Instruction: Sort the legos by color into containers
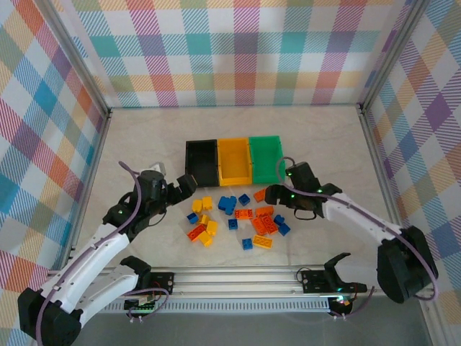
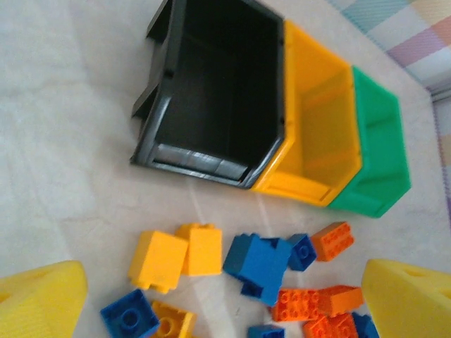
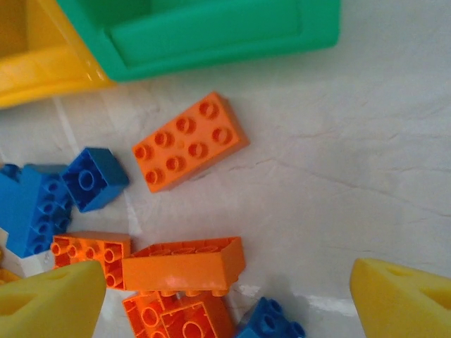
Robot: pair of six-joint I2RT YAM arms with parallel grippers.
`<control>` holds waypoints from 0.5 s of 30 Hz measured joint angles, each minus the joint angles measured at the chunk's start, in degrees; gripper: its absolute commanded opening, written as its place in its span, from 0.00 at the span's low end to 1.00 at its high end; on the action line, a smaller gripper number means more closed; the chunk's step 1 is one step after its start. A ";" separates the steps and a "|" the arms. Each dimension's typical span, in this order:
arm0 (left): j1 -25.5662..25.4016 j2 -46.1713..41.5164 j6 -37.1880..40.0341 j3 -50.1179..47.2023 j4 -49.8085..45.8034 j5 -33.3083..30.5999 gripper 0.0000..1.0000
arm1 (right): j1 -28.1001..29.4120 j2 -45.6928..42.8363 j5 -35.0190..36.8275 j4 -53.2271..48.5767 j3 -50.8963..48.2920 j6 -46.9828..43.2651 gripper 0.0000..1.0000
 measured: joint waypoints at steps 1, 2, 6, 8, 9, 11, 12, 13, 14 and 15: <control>-0.04 -0.33 -0.15 -0.46 -0.52 0.24 1.00 | 0.90 1.55 0.24 0.22 0.24 0.02 0.93; -0.09 -0.68 -0.33 -0.81 -0.81 0.48 1.00 | 1.86 3.17 0.66 0.37 0.63 0.04 0.99; -0.15 -1.68 -0.72 -0.85 -1.77 0.83 1.00 | 5.11 7.80 3.02 1.64 2.62 0.22 1.00; -0.15 -1.79 -0.76 -0.87 -1.97 0.83 1.00 | 5.99 10.21 4.68 2.08 4.55 0.28 1.00; -0.15 -1.79 -0.79 -1.01 -1.92 0.83 1.00 | 6.36 11.69 5.70 2.23 5.79 0.55 1.00; -0.15 -1.79 -0.96 -1.42 -1.95 0.83 1.00 | 6.60 14.21 7.72 2.29 8.02 1.84 1.00; -0.15 -1.77 -0.96 -1.66 -1.99 0.83 1.00 | 6.60 15.32 8.79 2.36 8.90 2.75 0.99; -0.15 -1.77 -0.96 -1.88 -2.01 0.83 1.00 | 6.60 16.22 9.86 2.45 9.51 3.91 0.99; -0.15 -1.77 -0.98 -2.01 -2.03 0.83 1.00 | 6.60 16.83 10.78 2.47 9.90 5.18 0.98; -0.15 -1.79 -0.98 -2.21 -1.97 0.83 1.00 | 6.60 17.49 11.58 2.43 10.21 6.64 0.98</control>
